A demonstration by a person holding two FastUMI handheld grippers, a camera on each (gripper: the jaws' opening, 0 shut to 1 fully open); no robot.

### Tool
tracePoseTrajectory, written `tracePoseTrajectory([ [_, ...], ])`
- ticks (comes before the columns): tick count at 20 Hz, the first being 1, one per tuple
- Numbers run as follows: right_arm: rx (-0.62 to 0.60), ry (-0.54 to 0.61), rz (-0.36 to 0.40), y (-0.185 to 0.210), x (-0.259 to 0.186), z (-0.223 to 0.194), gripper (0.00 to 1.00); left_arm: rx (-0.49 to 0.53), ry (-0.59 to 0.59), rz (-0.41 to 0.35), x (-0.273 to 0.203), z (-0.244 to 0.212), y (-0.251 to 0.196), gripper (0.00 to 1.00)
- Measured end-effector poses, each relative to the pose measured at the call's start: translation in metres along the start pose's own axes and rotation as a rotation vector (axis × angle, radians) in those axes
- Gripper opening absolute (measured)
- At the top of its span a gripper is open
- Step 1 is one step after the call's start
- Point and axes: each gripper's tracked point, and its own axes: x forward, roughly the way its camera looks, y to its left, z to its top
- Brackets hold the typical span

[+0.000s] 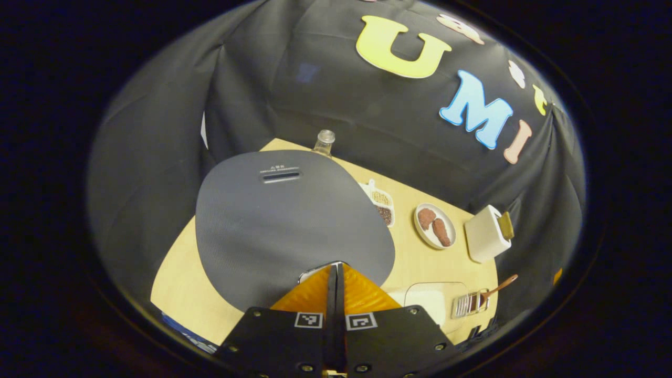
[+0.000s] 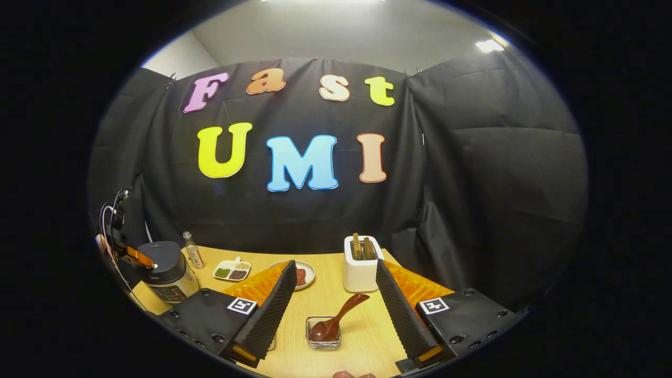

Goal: Close the left gripper, press the button to open the rice cooker; take a wooden spoon from the chopstick holder with the right hand, scoop a spoonful of rice and pour it into the rice cooker, then put the wooden spoon back into the chopstick holder.

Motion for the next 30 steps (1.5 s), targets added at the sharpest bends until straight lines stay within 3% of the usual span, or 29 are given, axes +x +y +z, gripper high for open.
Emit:
tracePoseTrajectory([
  [6,0.015,0.011,-0.026,-0.005,-0.017,-0.006,0.96,-0.108,-0.096,0.032,-0.007,0.002,0.000,0.02],
  [13,0.011,0.040,-0.072,-0.008,-0.052,-0.020,0.94,-0.088,-0.273,0.008,-0.044,0.032,-0.010,0.02],
  [15,0.016,0.057,-0.087,-0.007,-0.063,-0.027,0.94,-0.028,-0.376,0.021,-0.067,0.054,-0.011,0.05],
  [20,0.056,0.091,-0.103,0.006,-0.084,-0.040,0.94,0.237,-0.612,0.074,-0.152,0.088,-0.020,0.01],
  [22,0.062,0.091,-0.104,0.012,-0.090,-0.042,0.96,0.316,-0.697,0.052,-0.183,0.097,-0.031,0.00],
  [30,0.052,0.108,-0.087,0.025,-0.083,-0.045,0.96,0.362,-0.692,0.028,-0.234,0.071,-0.033,0.01],
])
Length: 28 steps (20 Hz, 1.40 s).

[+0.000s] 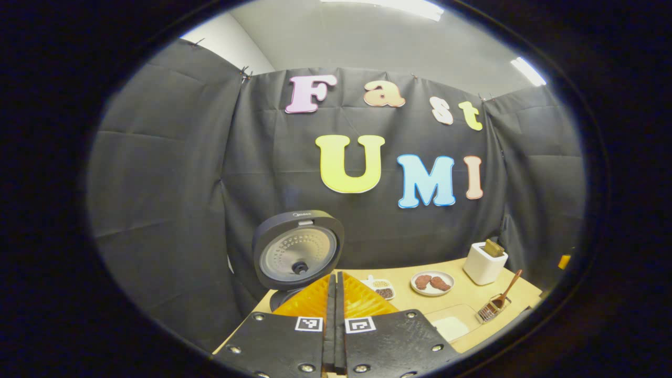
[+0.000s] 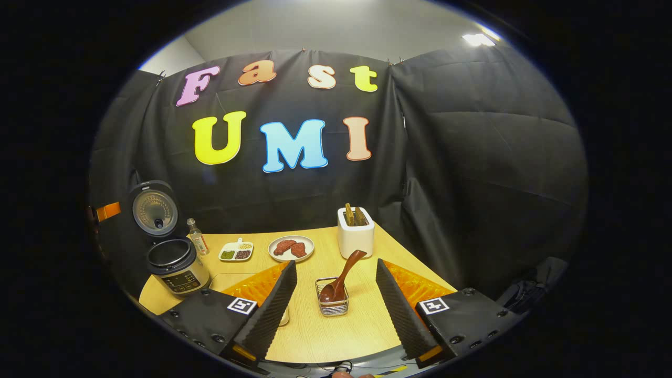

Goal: Close the left gripper, press the button to open the rice cooker; take a wooden spoon from the chopstick holder with the right hand, scoop a spoonful of rice and pour it into the rice cooker, then put the wooden spoon back into the chopstick holder.

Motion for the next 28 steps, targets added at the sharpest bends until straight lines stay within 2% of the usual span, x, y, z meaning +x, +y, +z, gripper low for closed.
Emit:
tracePoseTrajectory([
  [1,0.005,0.006,0.003,0.001,0.005,-0.002,0.96,0.008,-0.008,0.005,-0.004,0.001,0.000,0.00],
  [5,0.031,0.020,0.031,0.006,0.030,-0.002,0.94,0.050,-0.029,-0.064,-0.016,0.002,-0.017,0.41],
  [9,0.066,0.061,0.026,0.002,0.068,-0.007,0.96,0.058,-0.015,-0.017,-0.005,0.000,-0.021,0.98],
  [15,0.130,0.146,0.003,-0.016,0.120,-0.017,0.97,0.041,0.022,-0.008,0.017,-0.013,-0.049,0.99],
  [16,0.149,0.162,0.003,-0.019,0.128,-0.019,0.93,0.037,0.029,-0.008,0.020,-0.015,-0.055,0.99],
  [17,0.166,0.179,0.005,-0.021,0.138,-0.022,0.98,0.035,0.036,-0.008,0.023,-0.017,-0.059,0.97],
  [25,0.273,0.336,-0.004,-0.042,0.203,-0.070,0.98,0.072,0.101,0.057,0.045,-0.043,-0.072,0.98],
  [28,0.311,0.388,0.019,-0.040,0.224,-0.085,0.98,0.063,0.136,0.105,0.049,-0.055,-0.067,0.98],
])
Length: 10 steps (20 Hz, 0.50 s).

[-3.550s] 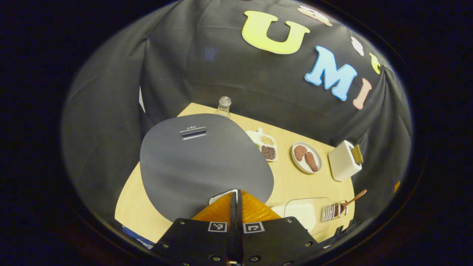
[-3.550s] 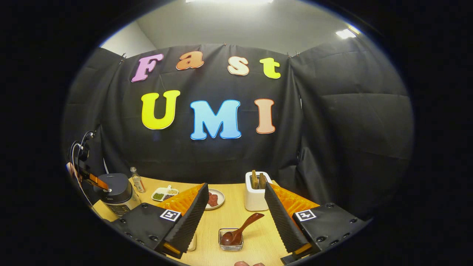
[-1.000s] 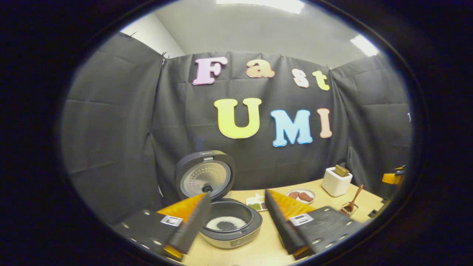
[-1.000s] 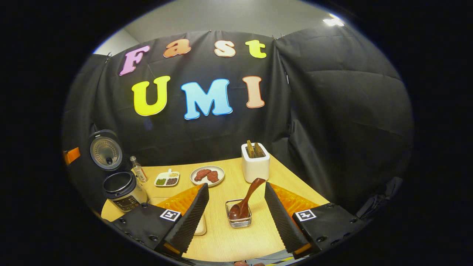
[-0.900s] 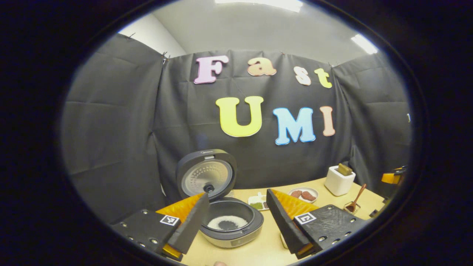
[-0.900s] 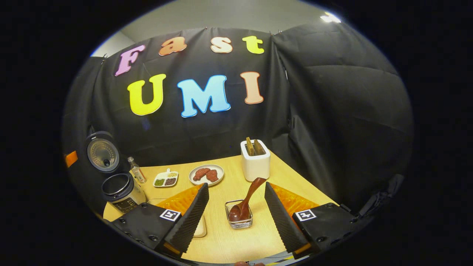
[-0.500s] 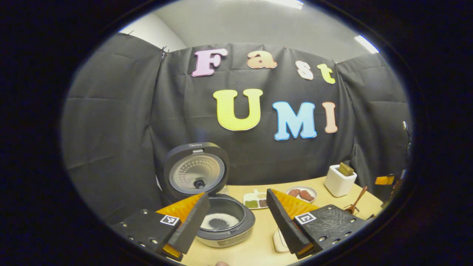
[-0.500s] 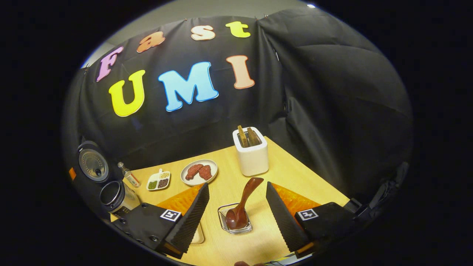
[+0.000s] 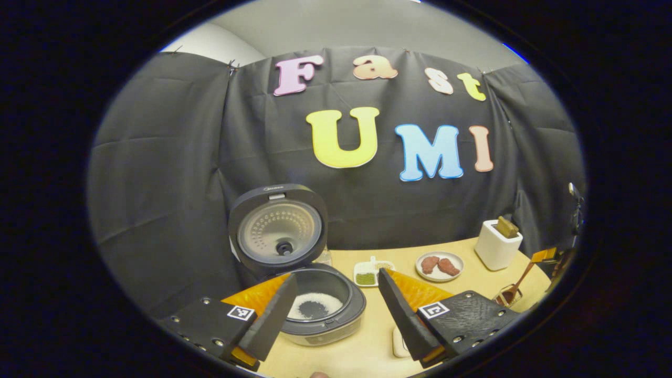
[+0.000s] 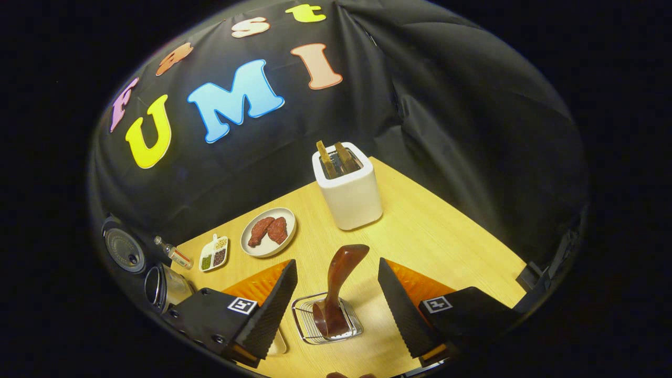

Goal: Close the left gripper, press the button to open the rice cooker; take a wooden spoon from the chopstick holder with the right hand, scoop a spoonful of rice and pour it into the rice cooker, then put the wooden spoon back into the chopstick holder.

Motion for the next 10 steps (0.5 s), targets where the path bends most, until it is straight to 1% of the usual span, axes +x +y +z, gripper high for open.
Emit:
tracePoseTrajectory([
  [3,0.018,0.059,0.035,0.002,0.027,-0.014,0.98,-0.021,0.037,0.045,0.003,-0.010,0.003,0.98],
  [6,0.033,0.097,0.072,0.004,0.048,-0.018,0.99,0.022,0.067,0.080,0.003,-0.017,0.004,0.98],
  [7,0.039,0.107,0.082,0.005,0.055,-0.020,0.94,0.037,0.079,0.093,0.002,-0.019,0.005,0.98],
  [8,0.044,0.117,0.094,0.006,0.060,-0.022,0.98,0.042,0.090,0.102,0.000,-0.023,0.005,0.99],
  [10,0.049,0.131,0.104,0.005,0.071,-0.025,0.98,0.033,0.109,0.102,-0.005,-0.028,0.001,0.97],
])
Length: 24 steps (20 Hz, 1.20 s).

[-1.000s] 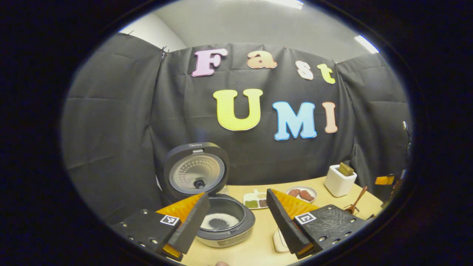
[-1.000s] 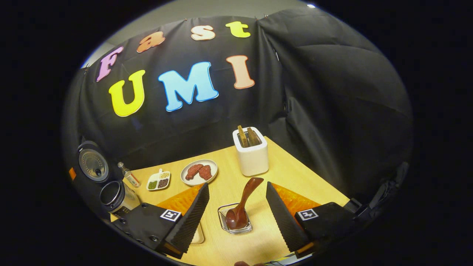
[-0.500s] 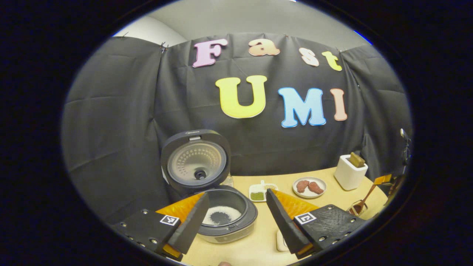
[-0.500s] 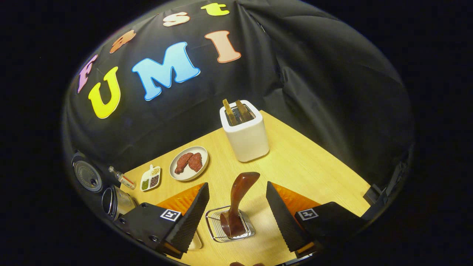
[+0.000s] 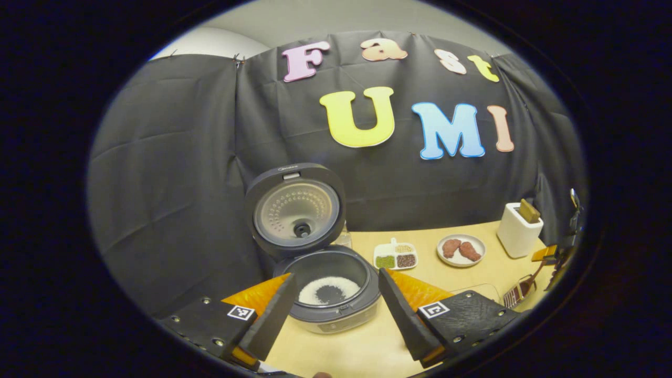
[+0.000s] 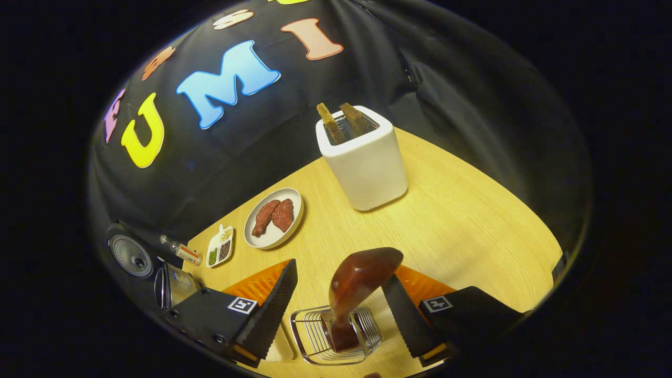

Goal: Close the left gripper, press the button to open the rice cooker; take a wooden spoon from the chopstick holder with the right hand, scoop a spoonful of rice and pour it into the rice cooker, then put the wooden spoon back into the chopstick holder.

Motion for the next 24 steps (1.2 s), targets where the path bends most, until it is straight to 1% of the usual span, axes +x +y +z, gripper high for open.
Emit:
tracePoseTrajectory([
  [1,0.004,0.003,0.005,-0.002,0.003,-0.001,0.98,0.002,0.010,0.003,0.000,-0.005,-0.002,0.99],
  [2,0.012,0.006,0.009,-0.002,0.003,0.003,0.95,0.008,0.020,0.008,0.001,-0.008,-0.002,0.99],
  [3,0.025,0.016,0.015,-0.002,0.008,0.002,0.87,0.015,0.026,0.011,0.000,-0.009,-0.002,0.98],
  [4,0.042,0.019,0.023,0.000,0.008,0.003,0.84,0.020,0.028,0.011,0.000,-0.010,-0.003,0.98],
  [5,0.057,0.016,0.021,-0.001,0.006,0.005,0.75,0.022,0.030,0.012,0.001,-0.009,-0.002,0.99],
  [6,0.071,0.016,0.019,-0.002,0.007,0.006,0.60,0.022,0.035,0.014,0.002,-0.010,-0.003,0.99],
  [7,0.083,0.020,0.008,-0.005,0.005,0.008,0.41,0.019,0.035,0.010,0.004,-0.008,-0.004,0.99],
  [8,0.099,0.040,0.009,-0.004,0.004,0.004,0.30,0.015,0.033,-0.003,0.005,-0.008,-0.010,0.99],
  [9,0.126,0.076,0.018,-0.005,-0.003,0.001,0.35,0.013,0.035,-0.015,0.006,-0.008,-0.015,0.99],
  [10,0.170,0.067,0.003,-0.005,0.016,-0.001,0.29,0.014,0.035,-0.030,0.009,-0.009,-0.019,0.97],
  [11,0.208,0.062,-0.003,-0.008,0.001,0.004,0.29,0.019,0.032,-0.045,0.012,-0.007,-0.022,0.97],
  [12,0.228,0.053,0.003,-0.006,-0.004,0.006,0.25,0.027,0.027,-0.058,0.015,-0.006,-0.025,0.99],
  [17,0.199,-0.046,0.015,0.004,-0.046,0.020,0.25,0.048,0.003,-0.143,0.028,0.001,-0.037,0.99],
  [18,0.192,-0.066,0.011,0.005,-0.053,0.025,0.25,0.049,-0.002,-0.160,0.030,0.002,-0.038,0.97],
  [20,0.197,-0.096,-0.010,0.007,-0.069,0.031,0.25,0.047,-0.003,-0.202,0.031,0.000,-0.039,0.99],
  [21,0.208,-0.121,-0.021,0.008,-0.076,0.035,0.25,0.047,0.001,-0.220,0.031,-0.004,-0.038,0.97],
  [24,0.236,-0.183,-0.044,0.013,-0.099,0.043,0.25,0.055,-0.001,-0.256,0.034,-0.011,-0.029,0.97],
])
